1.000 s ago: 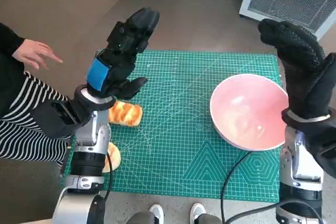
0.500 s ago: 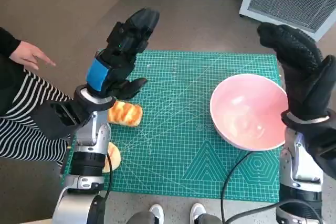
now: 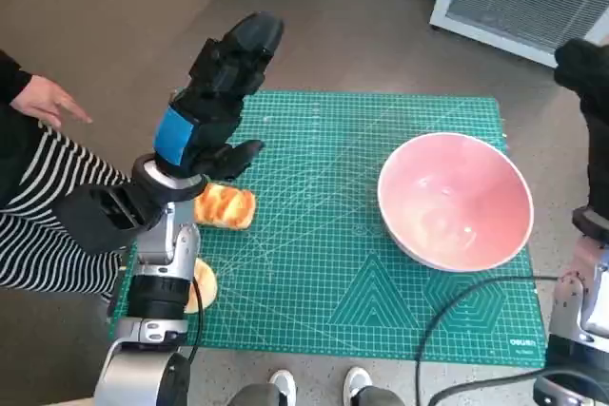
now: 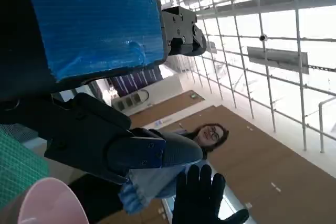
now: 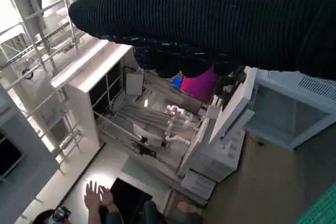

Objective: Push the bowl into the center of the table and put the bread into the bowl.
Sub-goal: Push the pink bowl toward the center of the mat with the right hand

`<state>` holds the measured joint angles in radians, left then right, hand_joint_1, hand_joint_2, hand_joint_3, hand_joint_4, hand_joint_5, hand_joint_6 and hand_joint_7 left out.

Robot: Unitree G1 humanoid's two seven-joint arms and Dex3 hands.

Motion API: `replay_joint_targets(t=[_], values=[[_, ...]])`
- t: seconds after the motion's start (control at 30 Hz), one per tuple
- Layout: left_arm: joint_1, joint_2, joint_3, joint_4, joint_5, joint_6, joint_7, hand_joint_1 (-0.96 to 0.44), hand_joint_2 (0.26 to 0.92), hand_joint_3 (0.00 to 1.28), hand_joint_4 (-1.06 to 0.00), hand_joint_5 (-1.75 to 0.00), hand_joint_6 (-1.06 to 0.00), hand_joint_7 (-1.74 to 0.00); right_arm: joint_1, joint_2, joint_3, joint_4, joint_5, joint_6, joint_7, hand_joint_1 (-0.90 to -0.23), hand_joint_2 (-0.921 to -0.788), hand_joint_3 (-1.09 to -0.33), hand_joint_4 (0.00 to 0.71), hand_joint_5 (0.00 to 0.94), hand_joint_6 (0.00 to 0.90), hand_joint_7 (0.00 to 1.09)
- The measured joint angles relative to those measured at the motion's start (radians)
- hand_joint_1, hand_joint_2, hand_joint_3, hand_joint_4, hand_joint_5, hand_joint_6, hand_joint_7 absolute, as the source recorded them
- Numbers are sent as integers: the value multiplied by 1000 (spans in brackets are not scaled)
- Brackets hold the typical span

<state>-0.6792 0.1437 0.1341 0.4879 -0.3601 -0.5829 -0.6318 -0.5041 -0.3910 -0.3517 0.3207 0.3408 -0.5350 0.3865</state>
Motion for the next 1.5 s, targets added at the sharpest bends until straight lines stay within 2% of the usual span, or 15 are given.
replay_joint_targets(t=[0.17, 0.33, 0.53, 0.7, 0.87, 1.0, 1.2, 1.4, 1.5], values=[[1, 3, 2, 1, 1, 0, 0, -728, 921, 352, -53, -5, 1, -419, -7, -54, -76, 186, 0, -44, -30, -666, -921, -697, 38, 0, 20, 389], [1, 7, 5, 2, 0, 0, 3, -734, 921, 355, -53, -5, 1, -419, -29, -88, -123, 370, 0, -79, -65, -638, -921, -725, 19, 0, 12, 379], [1, 7, 4, 8, 1, 0, 3, -736, 921, 359, -54, -5, 1, -419, -62, -104, -147, 584, -1, -94, -103, -611, -921, -753, 23, 5, 13, 371], [1, 7, 5, 14, 2, 0, 3, -735, 921, 360, -58, -7, 1, -421, -78, -105, -145, 750, -28, -92, -150, -589, -921, -775, 37, 10, 25, 368], [1, 8, 8, 20, 2, -1, 3, -735, 921, 360, -60, -8, 1, -422, -82, -96, -136, 839, -35, -81, -176, -576, -921, -799, 47, 11, 36, 362], [1, 10, 11, 24, 2, -2, 2, -736, 921, 359, -61, -8, 1, -424, -102, -82, -134, 873, -32, -67, -176, -590, -921, -802, 48, 9, 39, 358], [1, 14, 15, 30, 2, -5, 0, -736, 921, 356, -61, -8, 1, -425, -135, -37, -133, 882, -28, -63, -152, -598, -921, -809, 44, 5, 33, 351], [1, 23, 19, 29, 2, -5, 0, -742, 921, 353, -62, -8, 1, -433, -169, 6, -114, 888, -32, -57, -143, -595, -921, -815, 46, 5, 32, 348], [2, 29, 20, 28, 2, -5, 0, -749, 921, 351, -61, -7, 1, -442, -185, 23, -101, 895, -35, -51, -143, -617, -921, -803, 67, 13, 50, 352]])
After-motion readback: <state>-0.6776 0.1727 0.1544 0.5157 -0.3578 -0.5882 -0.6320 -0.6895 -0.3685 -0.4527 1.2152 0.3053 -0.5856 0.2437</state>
